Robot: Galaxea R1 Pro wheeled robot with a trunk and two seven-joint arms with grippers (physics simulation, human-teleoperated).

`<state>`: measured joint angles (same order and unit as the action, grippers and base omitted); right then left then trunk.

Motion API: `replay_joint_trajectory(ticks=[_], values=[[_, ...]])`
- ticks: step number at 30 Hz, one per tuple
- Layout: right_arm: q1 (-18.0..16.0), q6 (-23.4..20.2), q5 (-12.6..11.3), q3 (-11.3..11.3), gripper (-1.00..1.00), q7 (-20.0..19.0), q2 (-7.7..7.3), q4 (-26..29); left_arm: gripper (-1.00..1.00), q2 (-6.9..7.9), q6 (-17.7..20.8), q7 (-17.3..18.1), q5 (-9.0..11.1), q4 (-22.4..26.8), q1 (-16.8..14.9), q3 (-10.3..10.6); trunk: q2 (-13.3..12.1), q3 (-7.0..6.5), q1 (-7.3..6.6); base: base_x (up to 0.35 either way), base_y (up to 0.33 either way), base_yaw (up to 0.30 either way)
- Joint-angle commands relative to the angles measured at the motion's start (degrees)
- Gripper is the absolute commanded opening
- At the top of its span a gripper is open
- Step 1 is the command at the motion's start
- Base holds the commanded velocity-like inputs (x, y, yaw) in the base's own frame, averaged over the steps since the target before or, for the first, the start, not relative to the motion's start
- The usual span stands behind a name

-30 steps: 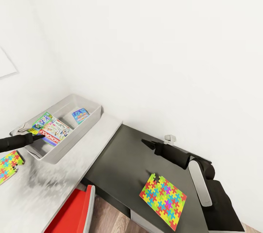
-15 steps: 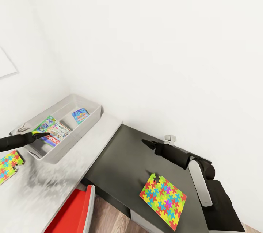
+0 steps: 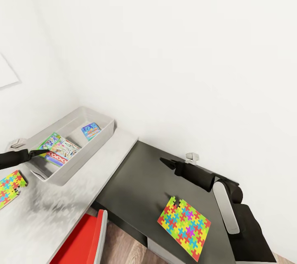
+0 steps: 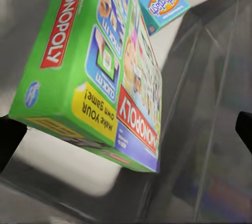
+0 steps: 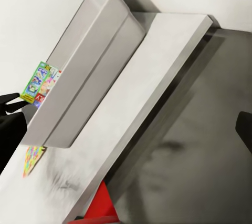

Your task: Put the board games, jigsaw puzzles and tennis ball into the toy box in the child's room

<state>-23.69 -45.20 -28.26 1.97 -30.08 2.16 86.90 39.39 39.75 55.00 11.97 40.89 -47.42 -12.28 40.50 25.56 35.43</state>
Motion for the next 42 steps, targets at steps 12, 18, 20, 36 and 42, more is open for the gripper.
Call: replay_joint_trajectory(ticks=[12, 18, 20, 36, 42], values=[[-0.04, 0.47, -0.04, 0.14, 1.00, -0.33, 0.04, 0.02, 1.00, 2.12, 0.51, 0.59, 0.54, -0.02, -0.04, -0.08, 0.06, 0.07, 0.01, 0.000, 0.000, 0.000], [-0.04, 0.55, -0.03, 0.14, 1.00, -0.33, 0.04, 0.02, 1.00, 2.92, 0.44, 0.88, 0.66, 0.04, -0.04, -1.56, 0.06, 0.07, 0.01, 0.000, 0.000, 0.000], [-0.04, 0.55, -0.04, 0.14, 1.00, -0.33, 0.04, 0.02, 1.00, 2.98, 0.37, 0.94, 0.67, 0.11, -0.04, -3.29, 0.06, 0.07, 0.01, 0.000, 0.000, 0.000], [-0.04, 0.56, 0.05, 0.14, 1.00, -0.24, 0.04, 0.02, 1.00, 3.03, 0.64, 7.12, 0.74, 0.16, -0.04, -5.29, 0.06, 0.07, 0.01, 0.000, 0.000, 0.000], [-0.04, 0.56, -0.02, 0.14, 1.00, -0.43, 0.04, 0.02, 1.00, 3.15, 0.92, 12.20, 0.71, 0.16, -0.04, -5.28, 0.06, 0.07, 0.01, 0.000, 0.000, 0.000]])
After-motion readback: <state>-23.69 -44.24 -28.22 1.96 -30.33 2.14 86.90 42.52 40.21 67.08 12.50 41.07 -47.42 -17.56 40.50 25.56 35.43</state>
